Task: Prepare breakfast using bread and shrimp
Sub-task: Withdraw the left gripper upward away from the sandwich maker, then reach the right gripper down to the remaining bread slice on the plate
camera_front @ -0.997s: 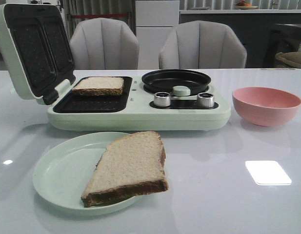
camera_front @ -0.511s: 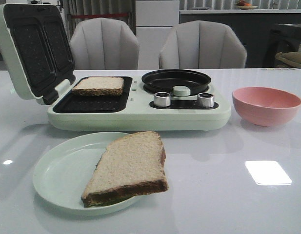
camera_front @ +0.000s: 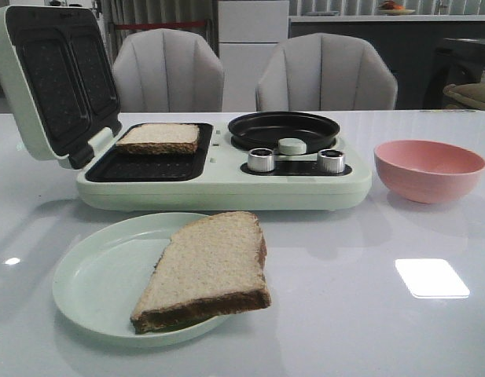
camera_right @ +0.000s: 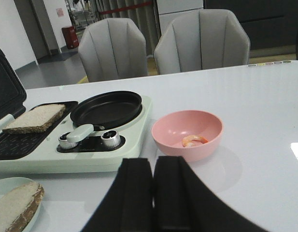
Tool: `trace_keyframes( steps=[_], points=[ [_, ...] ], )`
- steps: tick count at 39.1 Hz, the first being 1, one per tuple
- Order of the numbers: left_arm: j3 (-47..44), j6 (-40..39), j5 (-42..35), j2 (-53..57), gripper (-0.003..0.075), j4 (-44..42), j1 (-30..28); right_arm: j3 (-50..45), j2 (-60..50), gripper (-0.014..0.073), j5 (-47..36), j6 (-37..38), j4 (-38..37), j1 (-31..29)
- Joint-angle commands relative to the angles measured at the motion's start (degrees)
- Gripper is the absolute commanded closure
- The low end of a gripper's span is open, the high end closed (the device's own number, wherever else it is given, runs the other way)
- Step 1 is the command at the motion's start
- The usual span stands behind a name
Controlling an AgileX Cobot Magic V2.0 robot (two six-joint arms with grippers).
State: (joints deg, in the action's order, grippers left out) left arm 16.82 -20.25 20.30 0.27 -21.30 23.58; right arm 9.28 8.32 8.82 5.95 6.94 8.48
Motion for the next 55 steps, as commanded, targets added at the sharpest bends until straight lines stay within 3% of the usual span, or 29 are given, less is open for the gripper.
trace_keyframes(
  steps=[1,18,28,33,37,43,55],
  points=[
    [1.46,-0.72,-4.68,0.76,0.0136,0.09,0.52,5.48,4.70,0.0442,-0.49,-0.66,0.97,-0.18],
    [1.08,-0.72,-4.72,0.76,0.0137,0.09,0.52,7.32,7.85,0.0430,1.20,-0.66,1.18,-0.18],
    [1.08,-0.72,-4.72,0.76,0.0137,0.09,0.52,11.92,16.67,0.0162,5.64,-0.66,2.72,0.39],
    [1.08,-0.72,-4.72,0.76,0.0136,0.09,0.52,13.89,22.21,0.0148,5.53,-0.66,4.76,3.00],
    [1.08,-0.72,-4.72,0.76,0.0137,0.09,0.52,15.70,29.09,0.0148,5.42,-0.60,8.94,3.86],
    [1.08,-0.72,-4.72,0.76,0.0136,0.09,0.52,20.49,40.17,0.0149,7.13,-1.18,21.00,3.86],
    [1.08,-0.72,-4.72,0.86,0.0136,0.09,0.52,34.42,60.31,0.0149,18.22,-11.27,31.48,3.86]
  ],
)
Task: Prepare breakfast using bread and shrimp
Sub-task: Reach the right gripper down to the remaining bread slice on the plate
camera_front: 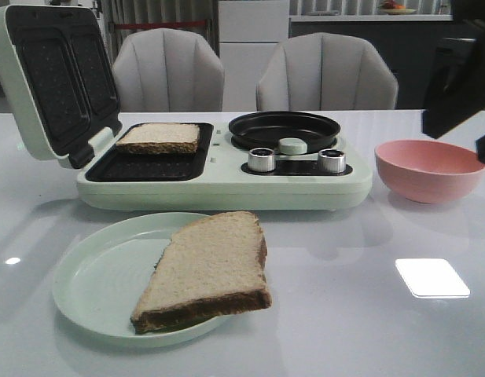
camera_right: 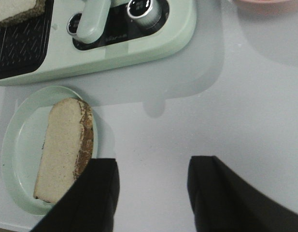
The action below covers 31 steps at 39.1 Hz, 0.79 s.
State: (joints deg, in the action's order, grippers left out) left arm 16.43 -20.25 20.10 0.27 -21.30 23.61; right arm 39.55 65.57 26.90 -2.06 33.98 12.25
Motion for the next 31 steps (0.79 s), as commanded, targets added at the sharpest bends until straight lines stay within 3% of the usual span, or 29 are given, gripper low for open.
trace_keyframes(
  steps=[1,12,17,25,31],
  points=[
    [1.47,-0.72,-4.52,0.86,0.0137,0.09,0.48,5.39,4.62,0.0149,0.84,-4.39,6.20,0.09],
    [1.47,-0.72,-4.52,0.86,0.0137,0.09,0.48,12.49,21.00,0.0149,9.11,-27.11,32.74,0.09],
    [1.47,-0.72,-4.52,0.86,0.0136,0.09,0.48,13.04,26.29,0.0149,9.92,-36.93,41.43,0.42],
    [1.47,-0.72,-4.52,0.86,0.0136,0.09,0.48,13.25,33.27,0.0149,9.39,-44.97,47.72,3.96],
    [1.47,-0.72,-4.52,0.86,0.0136,0.09,0.48,14.74,36.95,0.0149,9.56,-46.05,48.45,5.32]
  ],
)
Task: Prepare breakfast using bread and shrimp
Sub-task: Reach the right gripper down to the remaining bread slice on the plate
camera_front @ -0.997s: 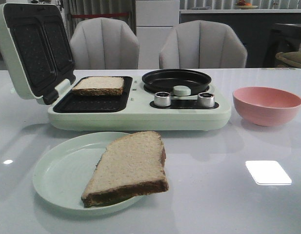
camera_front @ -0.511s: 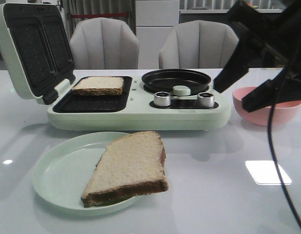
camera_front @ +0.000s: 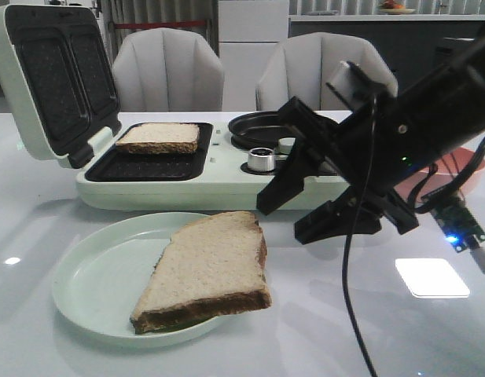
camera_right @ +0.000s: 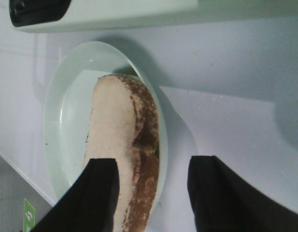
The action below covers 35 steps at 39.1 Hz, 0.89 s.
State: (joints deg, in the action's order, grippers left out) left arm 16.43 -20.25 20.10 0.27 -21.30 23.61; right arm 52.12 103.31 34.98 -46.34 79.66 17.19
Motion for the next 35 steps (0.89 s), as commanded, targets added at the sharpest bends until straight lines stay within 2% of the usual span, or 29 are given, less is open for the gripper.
trace_keyframes(
  steps=[1,24,26,32,35],
  points=[
    [1.47,-0.72,-4.52,0.86,0.0136,0.09,0.48,2.41,-0.42,0.0149,1.61,-1.76,2.77,0.44],
    [1.47,-0.72,-4.52,0.86,0.0137,0.09,0.48,5.62,5.42,0.0160,5.25,-2.97,6.23,2.48],
    [1.47,-0.72,-4.52,0.86,0.0137,0.09,0.48,5.62,5.42,0.0190,5.70,-3.09,6.45,2.48],
    [1.47,-0.72,-4.52,0.86,0.0136,0.09,0.48,5.62,5.42,0.0365,7.77,-6.31,8.71,2.48],
    [1.47,-0.72,-4.52,0.86,0.0136,0.09,0.48,5.62,5.42,0.0412,8.58,-8.02,10.33,2.48]
  ],
)
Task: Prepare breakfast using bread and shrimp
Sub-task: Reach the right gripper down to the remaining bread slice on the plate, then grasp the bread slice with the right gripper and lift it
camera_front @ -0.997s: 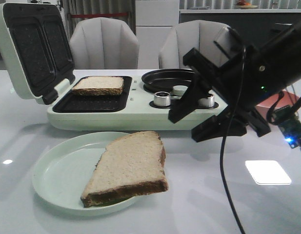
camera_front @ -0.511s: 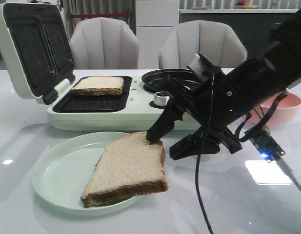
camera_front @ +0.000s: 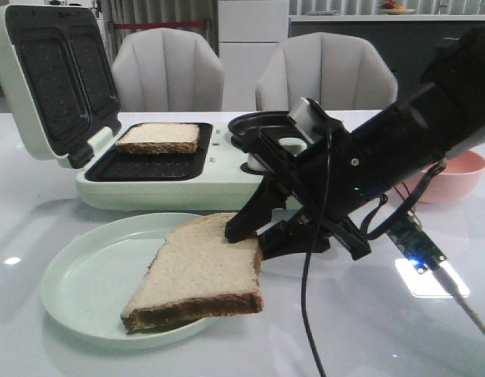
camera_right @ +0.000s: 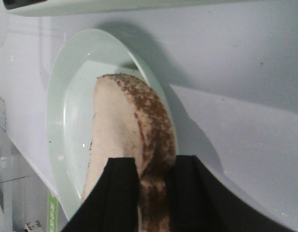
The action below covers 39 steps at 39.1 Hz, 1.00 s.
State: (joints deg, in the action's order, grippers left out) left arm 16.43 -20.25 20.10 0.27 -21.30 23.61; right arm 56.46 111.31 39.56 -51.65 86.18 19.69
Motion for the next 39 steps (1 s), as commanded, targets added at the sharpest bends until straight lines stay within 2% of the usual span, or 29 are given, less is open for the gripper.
trace_keyframes(
  steps=[1,10,23,29,39],
  points=[
    [1.47,-0.72,-4.52,0.86,0.0136,0.09,0.48,1.28,-2.58,0.0418,4.28,-3.39,4.51,-0.09],
    [1.47,-0.72,-4.52,0.86,0.0136,0.09,0.48,1.28,-3.95,0.0422,6.50,-8.16,8.50,-1.63],
    [1.47,-0.72,-4.52,0.86,0.0137,0.09,0.48,1.81,-7.93,0.0422,12.87,-11.28,13.11,-3.56],
    [1.47,-0.72,-4.52,0.86,0.0136,0.09,0.48,6.08,-7.74,0.0422,13.72,-11.72,15.60,-2.70],
    [1.47,-0.72,-4.52,0.86,0.0137,0.09,0.48,19.16,-5.37,0.0422,8.11,-12.08,15.29,-0.03]
  ],
)
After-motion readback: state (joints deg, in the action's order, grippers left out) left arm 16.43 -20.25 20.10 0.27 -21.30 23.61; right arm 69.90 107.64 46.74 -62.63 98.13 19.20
